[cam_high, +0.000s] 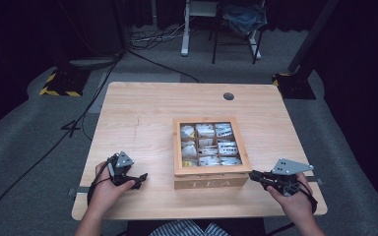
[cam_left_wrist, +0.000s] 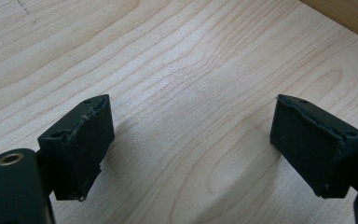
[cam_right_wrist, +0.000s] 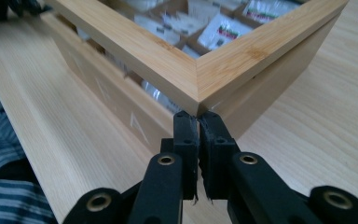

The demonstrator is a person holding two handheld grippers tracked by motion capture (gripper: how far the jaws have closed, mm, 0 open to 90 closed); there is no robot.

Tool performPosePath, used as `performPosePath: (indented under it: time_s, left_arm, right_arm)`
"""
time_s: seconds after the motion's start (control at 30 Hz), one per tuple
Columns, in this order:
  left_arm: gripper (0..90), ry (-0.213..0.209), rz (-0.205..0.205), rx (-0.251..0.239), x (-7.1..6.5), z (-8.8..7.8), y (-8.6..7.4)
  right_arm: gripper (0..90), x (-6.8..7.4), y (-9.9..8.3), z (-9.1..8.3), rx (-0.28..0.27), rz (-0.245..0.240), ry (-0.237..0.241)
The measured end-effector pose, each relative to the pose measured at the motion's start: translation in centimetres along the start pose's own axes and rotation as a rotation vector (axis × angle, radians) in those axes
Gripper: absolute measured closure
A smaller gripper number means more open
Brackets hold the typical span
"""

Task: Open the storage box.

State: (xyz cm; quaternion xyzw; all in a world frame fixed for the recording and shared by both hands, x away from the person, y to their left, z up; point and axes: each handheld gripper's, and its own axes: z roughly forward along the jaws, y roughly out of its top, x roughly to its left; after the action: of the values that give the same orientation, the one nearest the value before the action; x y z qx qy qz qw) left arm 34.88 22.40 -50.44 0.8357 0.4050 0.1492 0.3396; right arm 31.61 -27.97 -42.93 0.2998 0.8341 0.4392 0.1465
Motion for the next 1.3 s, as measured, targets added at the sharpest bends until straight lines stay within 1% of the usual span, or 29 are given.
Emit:
performPosePath:
  time_s: [0.07, 0.13, 0.4, 0.5, 0.53, 0.57, 0.6, 0.63, 0.67, 0.7, 0.73, 0.77, 0.87, 0.9, 0.93, 0.97, 1.0, 1.03, 1.07, 1.17, 1.27, 1.3]
  left_arm:
    - [14.1, 0.000, -0.001, 0.002, 0.0, 0.0, 0.0]
    - [14.1, 0.000, 0.001, 0.000, 0.0, 0.0, 0.0]
    - [14.1, 0.003, 0.009, 0.002, 0.1, 0.1, 0.2]
    - [14.1, 0.001, 0.003, -0.001, 0.0, 0.2, 0.2]
    - [14.1, -0.001, 0.006, 0.002, 0.0, 0.2, 0.2]
    - [14.1, -0.002, 0.009, 0.003, 0.1, 0.2, 0.3]
    - [14.1, -0.004, 0.003, 0.000, 0.0, 0.2, 0.3]
    - [14.1, -0.002, 0.006, 0.000, 0.0, 0.2, 0.3]
    - [14.1, -0.002, 0.006, 0.000, 0.0, 0.2, 0.3]
    - [14.1, -0.004, 0.002, 0.000, 0.0, 0.3, 0.3]
    - [14.1, 0.000, 0.012, 0.002, 0.1, 0.2, 0.3]
    - [14.1, -0.001, 0.011, 0.003, 0.1, 0.3, 0.3]
    - [14.1, -0.002, 0.008, 0.003, 0.1, 0.2, 0.3]
    - [14.1, -0.002, 0.008, 0.004, 0.1, 0.2, 0.3]
    - [14.1, -0.003, 0.008, 0.002, 0.1, 0.3, 0.3]
    - [14.1, -0.003, 0.010, 0.002, 0.1, 0.3, 0.4]
    - [14.2, -0.003, 0.010, 0.002, 0.1, 0.3, 0.4]
    - [14.2, -0.003, 0.008, 0.003, 0.1, 0.3, 0.4]
    - [14.1, -0.003, 0.008, 0.003, 0.1, 0.3, 0.4]
    - [14.1, -0.003, 0.009, 0.004, 0.1, 0.3, 0.4]
    - [14.2, -0.010, 0.001, 0.003, 0.1, 0.4, 0.4]
    - [14.2, -0.006, 0.009, 0.001, 0.1, 0.4, 0.5]
  right_arm:
    - [87.9, -0.1, 0.3, -0.2, -0.030, 0.018, 0.005]
    - [89.3, -0.1, 0.6, -0.3, -0.048, 0.027, 0.002]
    - [90.0, -0.1, 1.7, -0.7, -0.103, 0.044, -0.021]
    - [90.0, -0.1, 2.0, -0.9, -0.119, 0.045, -0.029]
    - [90.0, -0.1, 2.1, -0.9, -0.125, 0.042, -0.036]
    - [90.0, 0.0, 2.3, -1.0, -0.143, 0.032, -0.046]
    - [90.0, 0.1, 2.6, -1.1, -0.173, 0.008, -0.076]
    - [90.0, 0.2, 2.7, -1.2, -0.182, -0.002, -0.089]
    - [90.0, 0.2, 2.7, -1.2, -0.182, -0.002, -0.089]
    - [90.0, 0.3, 2.9, -1.2, -0.195, -0.010, -0.103]
    - [90.0, 0.3, 3.1, -1.2, -0.207, -0.020, -0.115]
    - [90.0, 0.3, 3.4, -1.2, -0.221, -0.029, -0.124]
    - [90.0, 0.3, 3.7, -1.1, -0.229, -0.035, -0.129]
    - [90.0, 0.4, 3.8, -1.0, -0.233, -0.044, -0.138]
    - [90.0, 0.5, 4.0, -1.0, -0.243, -0.057, -0.155]
    - [90.0, 0.7, 4.2, -1.0, -0.251, -0.078, -0.186]
    - [90.0, 0.7, 4.2, -1.0, -0.251, -0.078, -0.186]
    - [90.0, 0.8, 4.4, -0.9, -0.260, -0.087, -0.213]
    - [90.0, 0.8, 4.4, -0.9, -0.260, -0.087, -0.213]
    - [90.0, 0.9, 4.9, -0.8, -0.268, -0.096, -0.233]
    - [90.0, 0.7, 5.3, -0.8, -0.278, -0.097, -0.242]
    - [90.0, 0.7, 5.6, -0.8, -0.286, -0.101, -0.251]
